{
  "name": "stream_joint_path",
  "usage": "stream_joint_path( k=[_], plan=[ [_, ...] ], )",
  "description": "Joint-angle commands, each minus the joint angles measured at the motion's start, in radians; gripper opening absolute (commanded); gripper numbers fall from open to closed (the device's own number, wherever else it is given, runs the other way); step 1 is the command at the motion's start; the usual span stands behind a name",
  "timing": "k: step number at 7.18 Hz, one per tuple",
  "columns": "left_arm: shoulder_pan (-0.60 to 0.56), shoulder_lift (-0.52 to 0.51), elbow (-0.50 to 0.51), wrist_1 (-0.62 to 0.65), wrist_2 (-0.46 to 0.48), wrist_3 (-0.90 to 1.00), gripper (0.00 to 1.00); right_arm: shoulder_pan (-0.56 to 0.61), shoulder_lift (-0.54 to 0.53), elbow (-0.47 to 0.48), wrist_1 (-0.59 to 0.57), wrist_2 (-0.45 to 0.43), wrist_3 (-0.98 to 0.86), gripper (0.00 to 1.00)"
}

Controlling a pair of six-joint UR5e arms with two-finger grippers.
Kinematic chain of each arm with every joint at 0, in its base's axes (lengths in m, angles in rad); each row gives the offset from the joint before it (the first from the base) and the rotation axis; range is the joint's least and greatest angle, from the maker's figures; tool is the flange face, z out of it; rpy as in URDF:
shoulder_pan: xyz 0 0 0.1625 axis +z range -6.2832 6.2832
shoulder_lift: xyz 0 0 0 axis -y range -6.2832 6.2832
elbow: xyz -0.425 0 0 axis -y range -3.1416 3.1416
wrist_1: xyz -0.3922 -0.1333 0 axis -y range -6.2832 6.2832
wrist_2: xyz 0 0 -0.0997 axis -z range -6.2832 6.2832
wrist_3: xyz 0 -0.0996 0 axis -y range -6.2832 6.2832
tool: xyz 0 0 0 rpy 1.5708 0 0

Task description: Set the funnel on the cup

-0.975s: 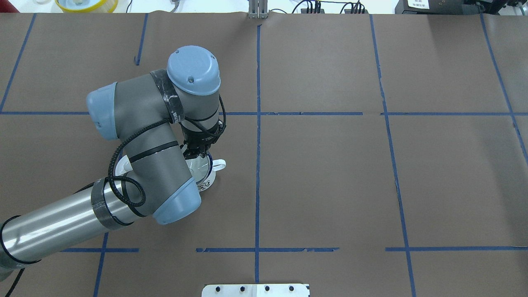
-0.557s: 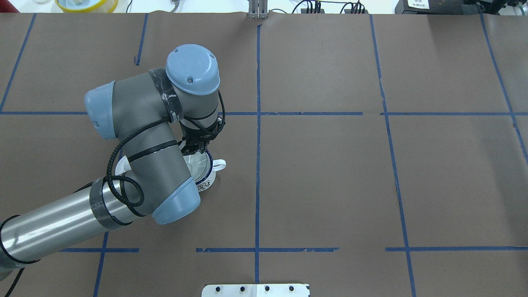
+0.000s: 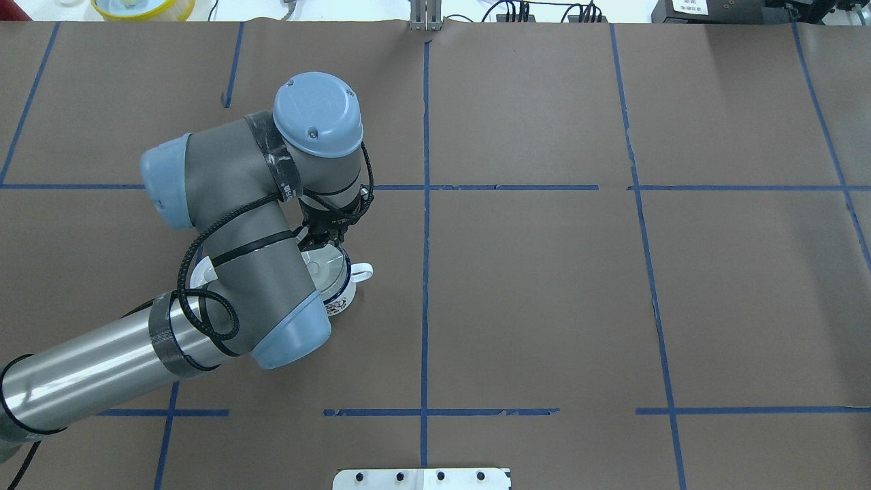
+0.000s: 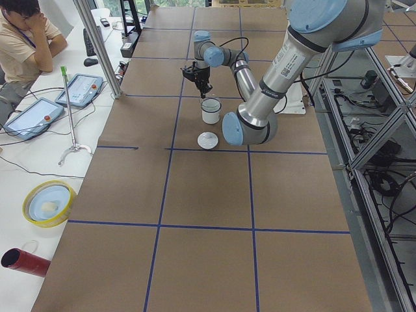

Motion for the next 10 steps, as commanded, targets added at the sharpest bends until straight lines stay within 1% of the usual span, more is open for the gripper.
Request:
stream_joint_path(
  k=[1, 2, 4, 5, 7, 8, 9, 10],
  plan=[
    [0.0, 0.002, 0.003, -0.006, 0.003, 0.001, 0.73, 0.0, 0.0, 0.0, 0.0, 0.0, 0.0, 1.0],
    [0.0, 0.004, 0.0, -0.006, 0.006, 0.001, 1.0, 0.0, 0.0, 0.0, 0.0, 0.0, 0.0, 1.0],
    [-0.003, 0.014, -0.016, -0.003, 0.007, 0.049, 1.0, 0.0, 0.0, 0.0, 0.0, 0.0, 0.0, 1.0],
    [-0.021, 0.016, -0.022, -0.001, 0.003, 0.108, 1.0, 0.0, 0.0, 0.0, 0.0, 0.0, 0.0, 1.0],
    [-0.096, 0.098, -0.133, -0.003, -0.008, 0.258, 1.0, 0.0, 0.0, 0.0, 0.0, 0.0, 0.0, 1.0],
    [-0.16, 0.126, -0.166, -0.007, -0.012, 0.34, 1.0, 0.0, 0.0, 0.0, 0.0, 0.0, 0.0, 1.0],
    [-0.242, 0.184, -0.166, -0.028, -0.088, 0.506, 1.0, 0.0, 0.0, 0.0, 0.0, 0.0, 0.0, 1.0],
    [-0.324, 0.267, -0.166, -0.098, -0.138, 0.632, 1.0, 0.0, 0.0, 0.0, 0.0, 0.0, 0.0, 1.0]
  ],
)
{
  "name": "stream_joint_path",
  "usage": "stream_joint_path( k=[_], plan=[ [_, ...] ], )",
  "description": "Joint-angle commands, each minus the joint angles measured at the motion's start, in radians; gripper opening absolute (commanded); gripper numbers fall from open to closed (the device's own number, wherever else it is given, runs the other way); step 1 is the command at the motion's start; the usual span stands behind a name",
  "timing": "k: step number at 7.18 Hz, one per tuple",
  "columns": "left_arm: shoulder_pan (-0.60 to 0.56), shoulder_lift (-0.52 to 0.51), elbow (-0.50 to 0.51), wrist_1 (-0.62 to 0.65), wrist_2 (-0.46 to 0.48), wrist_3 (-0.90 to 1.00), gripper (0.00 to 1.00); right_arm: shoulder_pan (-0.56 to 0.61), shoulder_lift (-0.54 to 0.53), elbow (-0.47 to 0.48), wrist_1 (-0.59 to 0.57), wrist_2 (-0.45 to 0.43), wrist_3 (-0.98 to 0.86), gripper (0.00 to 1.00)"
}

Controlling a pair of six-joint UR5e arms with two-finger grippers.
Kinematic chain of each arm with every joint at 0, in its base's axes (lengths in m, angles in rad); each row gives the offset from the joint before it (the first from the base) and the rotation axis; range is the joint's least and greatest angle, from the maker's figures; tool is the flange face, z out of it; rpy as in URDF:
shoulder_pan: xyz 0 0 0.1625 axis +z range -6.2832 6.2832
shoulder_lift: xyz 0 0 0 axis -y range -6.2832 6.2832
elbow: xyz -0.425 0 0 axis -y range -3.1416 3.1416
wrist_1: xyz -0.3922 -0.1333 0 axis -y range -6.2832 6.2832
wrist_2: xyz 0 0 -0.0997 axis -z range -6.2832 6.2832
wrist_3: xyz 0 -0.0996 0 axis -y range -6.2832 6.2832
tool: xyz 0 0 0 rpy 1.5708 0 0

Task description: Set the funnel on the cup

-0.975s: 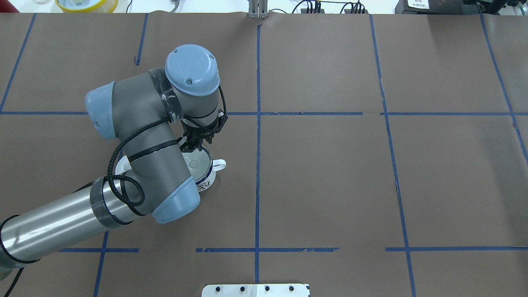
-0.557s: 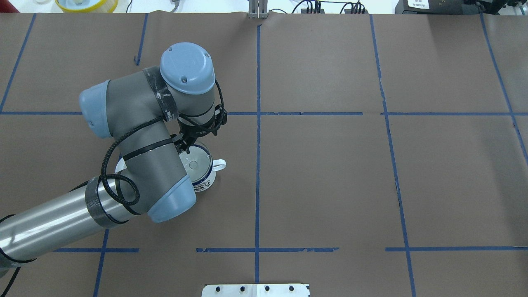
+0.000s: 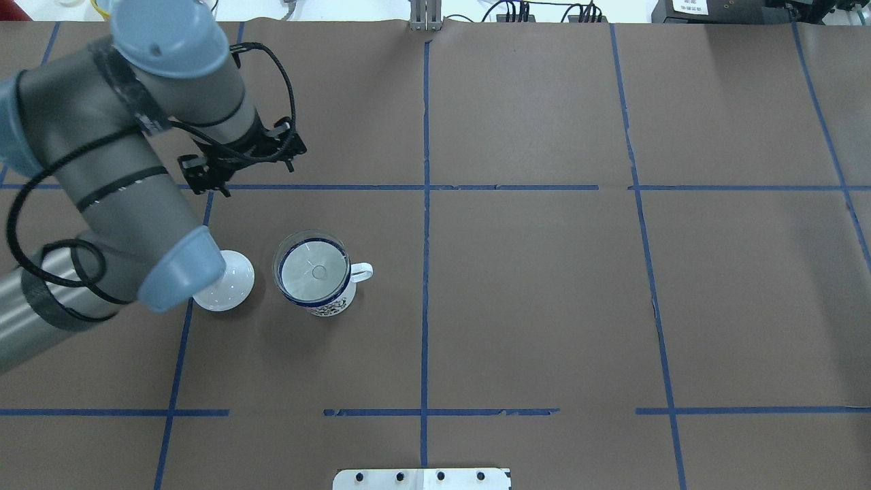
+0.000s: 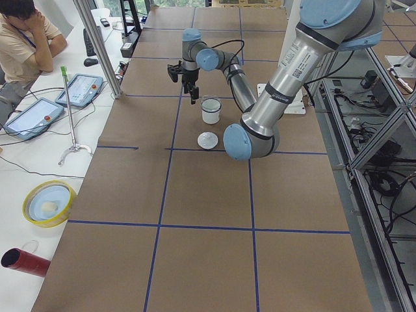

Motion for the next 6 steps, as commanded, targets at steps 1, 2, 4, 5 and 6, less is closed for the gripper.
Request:
stream_joint_path(
  k=[1, 2, 4, 5, 6],
  plan=[
    [-0.179, 0.192, -0.007, -0.148, -0.11, 0.294, 1.0, 0.0, 0.0, 0.0, 0.0, 0.0, 0.0, 1.0],
    [-0.28, 0.294, -0.007, -0.207, -0.194, 0.466, 1.0, 0.0, 0.0, 0.0, 0.0, 0.0, 0.0, 1.0],
    [-0.449, 0.453, -0.008, -0.214, -0.291, 0.831, 1.0, 0.0, 0.0, 0.0, 0.0, 0.0, 0.0, 1.0],
    [-0.543, 0.537, -0.01, -0.212, -0.301, 1.019, 1.0, 0.0, 0.0, 0.0, 0.0, 0.0, 0.0, 1.0],
    [-0.647, 0.618, 0.002, -0.212, -0.301, 1.2, 1.0, 0.0, 0.0, 0.0, 0.0, 0.0, 0.0, 1.0]
  ],
)
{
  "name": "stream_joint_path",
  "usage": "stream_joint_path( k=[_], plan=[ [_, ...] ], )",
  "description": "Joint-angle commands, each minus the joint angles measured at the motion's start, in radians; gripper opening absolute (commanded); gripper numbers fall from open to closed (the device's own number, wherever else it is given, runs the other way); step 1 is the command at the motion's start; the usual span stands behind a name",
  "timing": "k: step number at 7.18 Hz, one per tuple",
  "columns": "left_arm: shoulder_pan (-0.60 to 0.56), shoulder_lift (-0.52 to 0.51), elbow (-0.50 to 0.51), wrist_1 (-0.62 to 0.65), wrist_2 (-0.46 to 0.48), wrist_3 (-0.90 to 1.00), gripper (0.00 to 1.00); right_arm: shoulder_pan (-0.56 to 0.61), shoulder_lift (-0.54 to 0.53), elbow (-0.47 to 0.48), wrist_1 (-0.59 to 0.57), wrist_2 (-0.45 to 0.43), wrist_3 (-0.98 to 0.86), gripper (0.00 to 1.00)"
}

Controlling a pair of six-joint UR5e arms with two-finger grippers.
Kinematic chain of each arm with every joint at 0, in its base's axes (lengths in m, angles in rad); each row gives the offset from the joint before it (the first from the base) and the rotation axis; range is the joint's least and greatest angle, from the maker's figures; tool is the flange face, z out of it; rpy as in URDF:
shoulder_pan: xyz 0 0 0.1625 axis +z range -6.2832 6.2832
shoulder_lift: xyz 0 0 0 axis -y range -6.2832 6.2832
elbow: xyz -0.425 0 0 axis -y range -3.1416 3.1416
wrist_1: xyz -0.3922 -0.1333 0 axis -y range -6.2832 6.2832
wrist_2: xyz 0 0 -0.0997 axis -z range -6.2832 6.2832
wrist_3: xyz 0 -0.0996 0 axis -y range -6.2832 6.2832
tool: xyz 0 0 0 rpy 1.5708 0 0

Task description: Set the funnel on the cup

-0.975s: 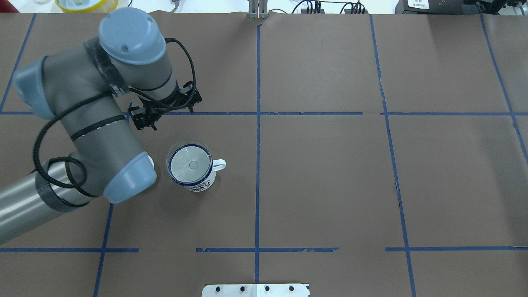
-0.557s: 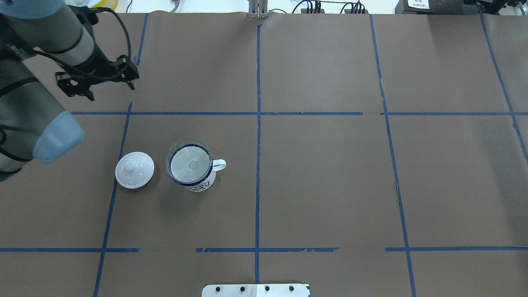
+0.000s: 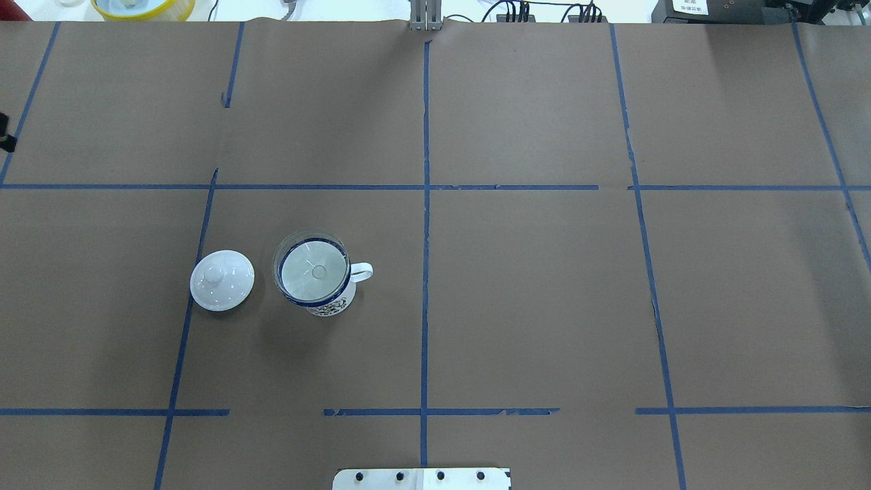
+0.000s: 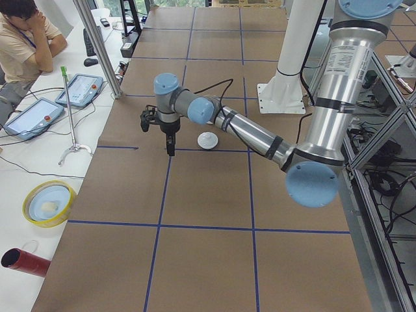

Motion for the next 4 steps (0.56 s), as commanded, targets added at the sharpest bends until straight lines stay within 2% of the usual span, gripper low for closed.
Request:
stream_joint_path(
  k=[1, 2, 4],
  plan=[
    [-0.242, 0.147, 0.036, 0.01, -0.033, 0.398, 1.0, 0.0, 0.0, 0.0, 0.0, 0.0, 0.0, 1.0],
    [-0.331, 0.169, 0.144, -0.001, -0.059, 0.576, 1.0, 0.0, 0.0, 0.0, 0.0, 0.0, 0.0, 1.0],
    [-0.337, 0.164, 0.16, 0.008, -0.061, 0.601, 1.0, 0.0, 0.0, 0.0, 0.0, 0.0, 0.0, 1.0]
  ],
)
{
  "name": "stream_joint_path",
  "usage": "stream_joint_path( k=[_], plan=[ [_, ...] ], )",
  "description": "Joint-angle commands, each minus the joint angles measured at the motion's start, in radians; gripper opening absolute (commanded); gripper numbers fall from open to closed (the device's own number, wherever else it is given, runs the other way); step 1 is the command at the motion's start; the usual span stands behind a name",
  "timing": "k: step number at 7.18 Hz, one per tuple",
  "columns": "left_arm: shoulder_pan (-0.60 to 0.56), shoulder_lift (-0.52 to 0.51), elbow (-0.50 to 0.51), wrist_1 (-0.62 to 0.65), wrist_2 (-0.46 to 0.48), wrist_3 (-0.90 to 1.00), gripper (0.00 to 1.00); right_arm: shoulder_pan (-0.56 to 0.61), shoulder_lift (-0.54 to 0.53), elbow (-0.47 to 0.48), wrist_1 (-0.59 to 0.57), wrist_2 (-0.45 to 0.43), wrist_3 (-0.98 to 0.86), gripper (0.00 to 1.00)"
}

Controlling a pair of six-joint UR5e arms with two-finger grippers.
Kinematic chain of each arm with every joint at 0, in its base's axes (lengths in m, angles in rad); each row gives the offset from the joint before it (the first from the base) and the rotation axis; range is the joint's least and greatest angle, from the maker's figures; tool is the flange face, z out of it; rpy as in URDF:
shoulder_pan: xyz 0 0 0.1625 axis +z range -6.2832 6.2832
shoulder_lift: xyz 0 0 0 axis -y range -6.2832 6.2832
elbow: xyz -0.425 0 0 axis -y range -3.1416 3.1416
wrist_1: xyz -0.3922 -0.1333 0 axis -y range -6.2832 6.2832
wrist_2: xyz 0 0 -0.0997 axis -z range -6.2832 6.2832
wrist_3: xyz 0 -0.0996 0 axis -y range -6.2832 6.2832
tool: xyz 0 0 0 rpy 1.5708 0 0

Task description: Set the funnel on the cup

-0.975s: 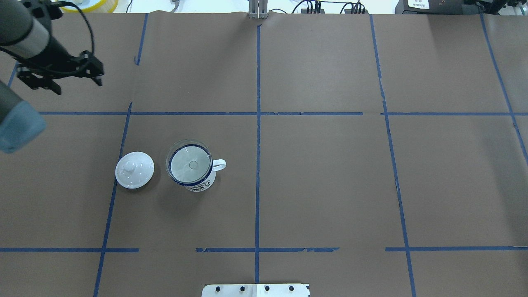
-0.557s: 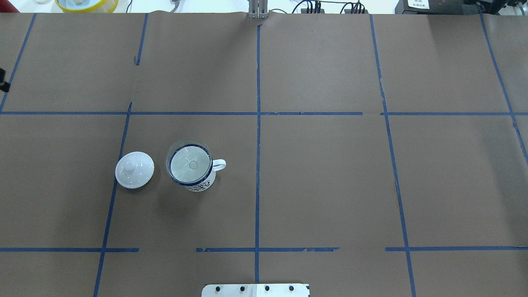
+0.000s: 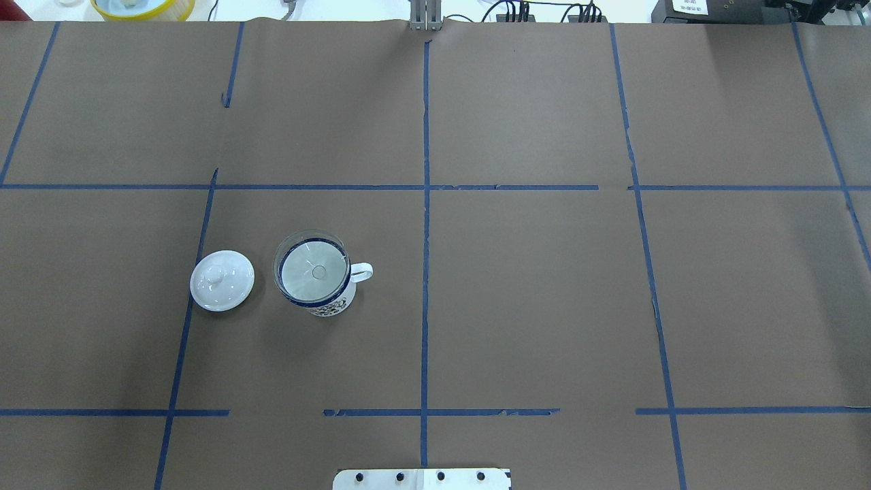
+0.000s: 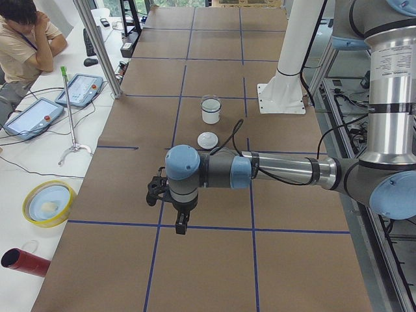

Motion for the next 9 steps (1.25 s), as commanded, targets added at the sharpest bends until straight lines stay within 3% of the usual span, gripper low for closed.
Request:
stream_joint_path(
  k=[1, 3, 9],
  plan=[
    [-0.019, 0.003, 0.012, 0.007, -0.01, 0.041, 1.0, 0.0, 0.0, 0.0, 0.0, 0.0, 0.0, 1.0],
    [-0.019, 0.006, 0.031, 0.01, -0.062, 0.039, 1.0, 0.0, 0.0, 0.0, 0.0, 0.0, 0.0, 1.0],
    [-0.025, 0.04, -0.014, 0.007, -0.062, -0.013, 1.0, 0.0, 0.0, 0.0, 0.0, 0.0, 0.0, 1.0]
  ],
)
